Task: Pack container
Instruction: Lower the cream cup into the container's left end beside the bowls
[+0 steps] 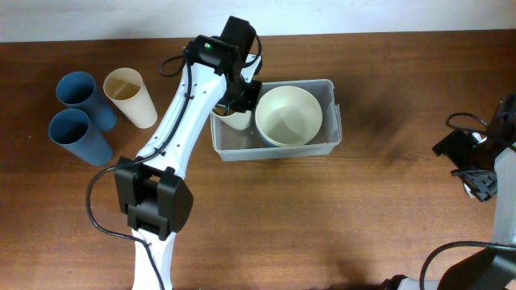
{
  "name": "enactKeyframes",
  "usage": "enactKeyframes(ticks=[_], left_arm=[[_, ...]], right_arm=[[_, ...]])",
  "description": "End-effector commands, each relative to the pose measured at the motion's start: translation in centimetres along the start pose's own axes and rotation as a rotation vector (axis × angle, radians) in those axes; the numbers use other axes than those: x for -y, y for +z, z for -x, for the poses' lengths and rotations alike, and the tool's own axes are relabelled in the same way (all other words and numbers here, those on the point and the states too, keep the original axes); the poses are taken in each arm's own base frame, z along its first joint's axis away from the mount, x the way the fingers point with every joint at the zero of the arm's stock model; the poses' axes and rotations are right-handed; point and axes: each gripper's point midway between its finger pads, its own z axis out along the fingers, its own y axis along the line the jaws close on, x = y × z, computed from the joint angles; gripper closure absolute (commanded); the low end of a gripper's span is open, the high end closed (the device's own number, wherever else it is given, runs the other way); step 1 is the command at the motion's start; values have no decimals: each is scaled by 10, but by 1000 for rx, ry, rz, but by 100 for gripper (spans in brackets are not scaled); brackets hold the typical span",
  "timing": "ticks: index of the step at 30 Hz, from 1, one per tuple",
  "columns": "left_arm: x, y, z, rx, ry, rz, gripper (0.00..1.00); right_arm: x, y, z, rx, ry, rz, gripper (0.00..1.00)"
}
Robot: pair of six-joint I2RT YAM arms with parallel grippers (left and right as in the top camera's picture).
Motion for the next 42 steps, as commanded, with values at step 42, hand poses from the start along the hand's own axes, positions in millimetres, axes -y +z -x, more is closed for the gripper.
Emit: enactKeyframes(ticks=[42], left_arm=[[-19,-4,12,47,22,98,68]], right_arm=[[4,0,0,4,9,-14,1]])
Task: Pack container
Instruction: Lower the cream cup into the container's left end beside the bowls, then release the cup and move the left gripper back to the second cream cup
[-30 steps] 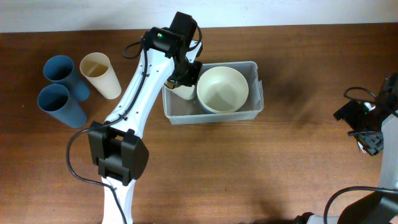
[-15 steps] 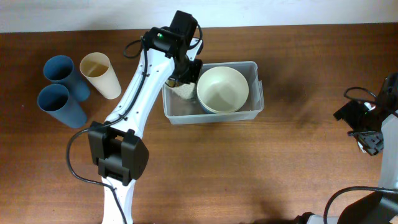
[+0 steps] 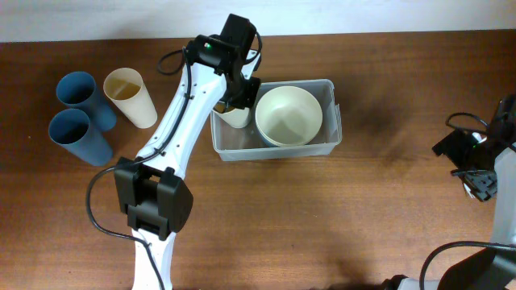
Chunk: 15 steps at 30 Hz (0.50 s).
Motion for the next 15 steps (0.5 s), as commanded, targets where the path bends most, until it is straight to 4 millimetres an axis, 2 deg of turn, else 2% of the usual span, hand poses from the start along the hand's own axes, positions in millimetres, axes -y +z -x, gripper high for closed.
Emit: enactKeyframes(ticks=[1,10,15], left_arm=[[-8,-2,3,7,3,33,65],[-8,-2,5,14,11,32,55],[-7,-14,14,51,12,29,51]], right_arm=[[4,0,0,4,9,-14,1],[4,0,0,4,9,-14,1],[4,0,1,5,10,-13,1]])
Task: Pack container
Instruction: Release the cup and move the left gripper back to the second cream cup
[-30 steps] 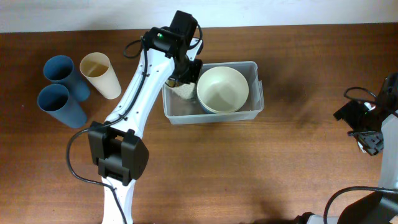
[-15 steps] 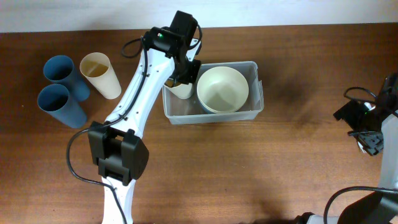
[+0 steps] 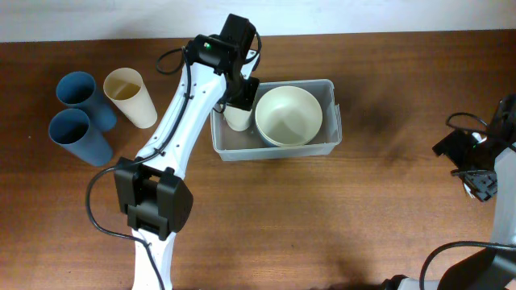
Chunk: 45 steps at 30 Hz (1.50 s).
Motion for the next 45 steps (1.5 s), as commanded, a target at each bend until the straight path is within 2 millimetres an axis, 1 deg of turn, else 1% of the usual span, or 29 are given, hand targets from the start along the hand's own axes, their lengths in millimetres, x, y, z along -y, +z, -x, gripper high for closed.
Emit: enactKeyframes(ticks=[1,6,7,9,10,12,13,14,15,16,17,18,19,20,21,23,24,25,28,30,33,38,45], left_arm=[[-3,-16,15,55,8,6,51],[-2,-43,27,115,9,3,50],[-2,-51,30,131,9,3,50],[-7,-61,33,151,4,28,48],[-14,-67,33,159,-1,65,38],[-37,-78,32,166,-27,180,13],[-53,-85,29,167,-70,255,2],[-69,-91,26,167,-123,322,0],[-86,-97,20,165,-191,389,0],[-98,-101,15,162,-253,427,0],[-106,-102,11,158,-318,429,0],[-109,-101,9,156,-365,405,0],[-107,-97,8,146,-400,350,0],[-103,-93,5,121,-411,287,0],[-106,-92,-1,96,-418,273,0],[-123,-95,-6,88,-450,308,0],[-134,-96,-8,93,-494,324,0],[-156,-99,-14,112,-677,339,0],[-182,-101,-26,123,-919,332,0],[-194,-102,-30,127,-1016,307,0],[-211,-104,-37,131,-1088,310,0],[-226,-107,-47,137,-1240,323,0],[-227,-108,-53,141,-1372,332,0]], right_arm=[[4,0,0,4,10,-13,1],[4,0,0,4,9,-14,1],[4,0,1,5,9,-14,1],[4,0,0,4,9,-14,1],[4,0,0,4,9,-14,1],[4,0,0,4,9,-14,1],[4,0,0,4,9,-14,1],[4,0,1,5,10,-14,1],[4,0,0,4,10,-13,1],[4,0,0,4,9,-14,1],[4,0,0,4,9,-14,1],[4,0,0,4,9,-14,1],[4,0,1,5,9,-13,1],[4,0,1,4,10,-14,1],[4,0,1,5,10,-14,1],[4,0,0,4,9,-14,1],[4,0,1,4,10,-14,1],[4,0,1,5,9,-14,1],[4,0,0,4,9,-14,1],[4,0,0,4,9,-14,1],[4,0,1,5,9,-14,1],[4,0,1,5,9,-14,1],[4,0,0,4,10,-13,1]])
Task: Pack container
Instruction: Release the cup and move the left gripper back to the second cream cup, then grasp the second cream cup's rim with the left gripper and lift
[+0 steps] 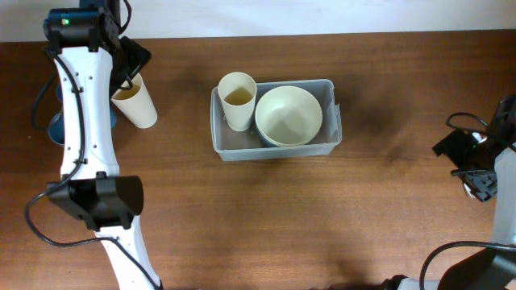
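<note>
A clear plastic container (276, 150) sits at the table's middle back. It holds a cream bowl (289, 114) and, at its left end, an upright cream cup (237, 100). Another cream cup (137, 103) lies on the table at the far left. My left gripper (130, 74) hovers at that cup's rim, open, with nothing in it. Two blue cups (55, 126) are mostly hidden behind the left arm. My right gripper (474, 165) rests at the right edge, and its jaws are not clear to see.
The brown wooden table (266, 213) stretches between the container and both arms. The left arm's base (95, 201) stands at the front left. A pale wall edge runs along the back.
My left gripper has let go of the cream cup, which now stands in the container's left end. The gripper has moved far left to the other cream cup. The right arm is unchanged.
My left gripper held a cream cup low at the container's left end beside the bowl. At the following two moments it was still there with the cup more upright. Now the cup stands free in the container and the gripper is over the cream cup at the far left.
</note>
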{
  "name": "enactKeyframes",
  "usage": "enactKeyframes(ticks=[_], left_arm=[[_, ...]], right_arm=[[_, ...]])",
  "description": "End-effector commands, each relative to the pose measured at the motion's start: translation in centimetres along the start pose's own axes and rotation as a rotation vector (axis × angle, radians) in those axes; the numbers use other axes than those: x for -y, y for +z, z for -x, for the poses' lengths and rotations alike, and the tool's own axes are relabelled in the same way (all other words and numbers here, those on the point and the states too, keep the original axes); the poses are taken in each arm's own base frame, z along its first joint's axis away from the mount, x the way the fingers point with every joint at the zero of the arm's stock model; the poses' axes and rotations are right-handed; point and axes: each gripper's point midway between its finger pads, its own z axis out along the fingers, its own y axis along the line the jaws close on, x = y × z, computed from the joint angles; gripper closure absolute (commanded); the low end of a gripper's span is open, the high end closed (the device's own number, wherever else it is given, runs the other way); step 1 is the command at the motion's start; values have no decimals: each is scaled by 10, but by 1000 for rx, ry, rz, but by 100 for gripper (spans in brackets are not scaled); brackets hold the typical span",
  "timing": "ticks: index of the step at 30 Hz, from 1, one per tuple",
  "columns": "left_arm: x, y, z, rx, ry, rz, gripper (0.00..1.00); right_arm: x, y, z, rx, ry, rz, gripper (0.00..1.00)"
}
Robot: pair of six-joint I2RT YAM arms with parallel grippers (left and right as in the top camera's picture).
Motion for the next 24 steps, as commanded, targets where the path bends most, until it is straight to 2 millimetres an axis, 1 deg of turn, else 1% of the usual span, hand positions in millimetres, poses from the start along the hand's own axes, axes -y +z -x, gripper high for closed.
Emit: enactKeyframes(ticks=[1,6,10,15,20,24], left_arm=[[-3,-1,0,-5,-150,11,0],[-10,1,8,11,-217,27,0],[-23,8,16,15,-237,62,0],[-36,24,11,-9,-229,133,0],[-36,46,5,-29,-221,159,0],[-35,59,3,-31,-215,162,0]], right_arm=[[4,0,0,4,9,-14,1],[4,0,0,4,10,-13,1],[4,0,0,4,9,-14,1],[4,0,1,5,10,-14,1],[4,0,1,4,10,-14,1],[4,0,0,4,9,-14,1]])
